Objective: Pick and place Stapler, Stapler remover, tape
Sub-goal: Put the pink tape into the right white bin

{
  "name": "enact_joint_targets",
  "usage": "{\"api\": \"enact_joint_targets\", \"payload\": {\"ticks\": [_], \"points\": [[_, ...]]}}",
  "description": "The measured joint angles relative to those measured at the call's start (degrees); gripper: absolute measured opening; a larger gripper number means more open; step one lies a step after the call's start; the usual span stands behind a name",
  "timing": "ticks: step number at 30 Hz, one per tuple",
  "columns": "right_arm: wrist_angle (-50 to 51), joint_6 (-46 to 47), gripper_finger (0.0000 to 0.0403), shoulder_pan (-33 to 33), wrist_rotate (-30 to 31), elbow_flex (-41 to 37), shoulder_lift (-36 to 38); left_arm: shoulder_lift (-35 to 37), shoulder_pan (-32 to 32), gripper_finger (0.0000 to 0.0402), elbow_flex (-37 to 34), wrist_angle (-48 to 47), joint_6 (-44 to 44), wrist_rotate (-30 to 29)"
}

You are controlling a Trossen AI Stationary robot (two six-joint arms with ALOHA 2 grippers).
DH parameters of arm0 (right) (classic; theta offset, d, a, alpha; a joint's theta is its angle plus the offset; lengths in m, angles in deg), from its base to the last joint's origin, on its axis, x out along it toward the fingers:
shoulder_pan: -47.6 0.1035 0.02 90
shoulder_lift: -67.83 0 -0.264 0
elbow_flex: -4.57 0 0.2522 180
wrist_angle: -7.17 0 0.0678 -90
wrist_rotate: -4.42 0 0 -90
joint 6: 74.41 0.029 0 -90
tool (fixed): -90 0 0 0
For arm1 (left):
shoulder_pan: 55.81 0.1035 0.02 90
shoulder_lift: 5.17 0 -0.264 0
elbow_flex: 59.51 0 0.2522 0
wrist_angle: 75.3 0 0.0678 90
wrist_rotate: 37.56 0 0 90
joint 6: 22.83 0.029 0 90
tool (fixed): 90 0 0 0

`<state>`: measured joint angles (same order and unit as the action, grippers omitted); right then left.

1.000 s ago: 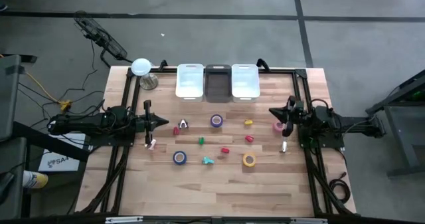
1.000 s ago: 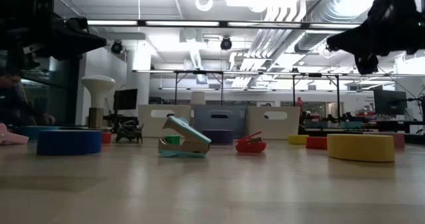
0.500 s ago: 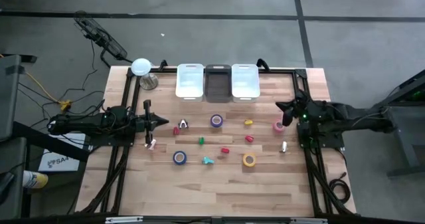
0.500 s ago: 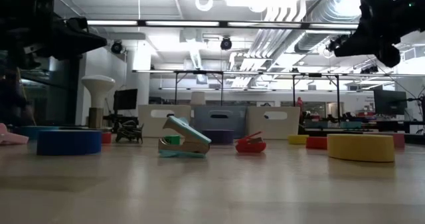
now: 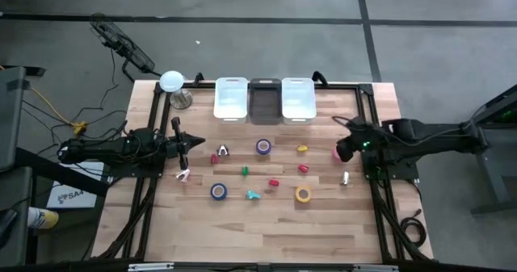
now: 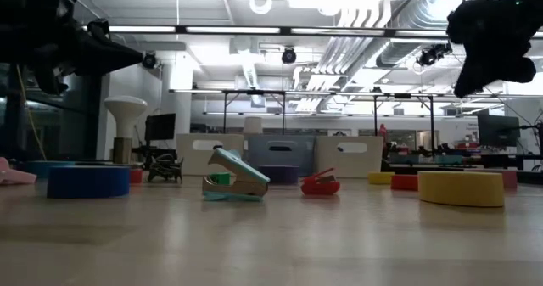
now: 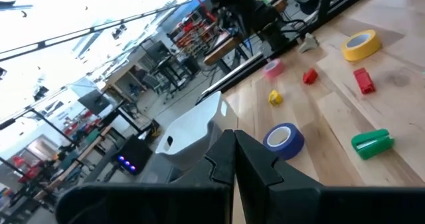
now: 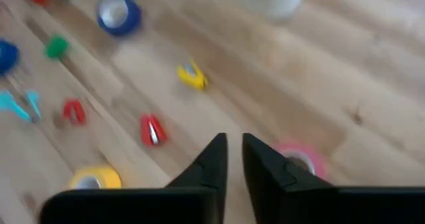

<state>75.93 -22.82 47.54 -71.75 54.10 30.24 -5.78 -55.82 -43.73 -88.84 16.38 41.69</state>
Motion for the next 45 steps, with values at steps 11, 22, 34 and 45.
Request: {"api": "enact_joint_targets", "payload": {"ticks": [11,22,34,45], "points": [[3.84,2.6,0.0196,-3.73,-11.41,0.0,-12.16,0.0,0.0,0.0003,0.0,0.03,1.4,-0.36],[0.33,1.77,0.0196,-6.52,-13.04,0.0,-25.51,0.02,0.0,0.0003,0.02,-0.13,2.57,-0.38],[-1.81,-0.61,0.0195,-9.87,-9.75,0.0,-37.76,0.02,0.02,0.0003,0.07,-0.17,2.55,-0.4],[-8.06,-4.75,0.0188,-11.57,-11.33,0.17,-44.2,0.02,0.0,0.0003,0.07,-0.21,2.53,-0.34]]}}
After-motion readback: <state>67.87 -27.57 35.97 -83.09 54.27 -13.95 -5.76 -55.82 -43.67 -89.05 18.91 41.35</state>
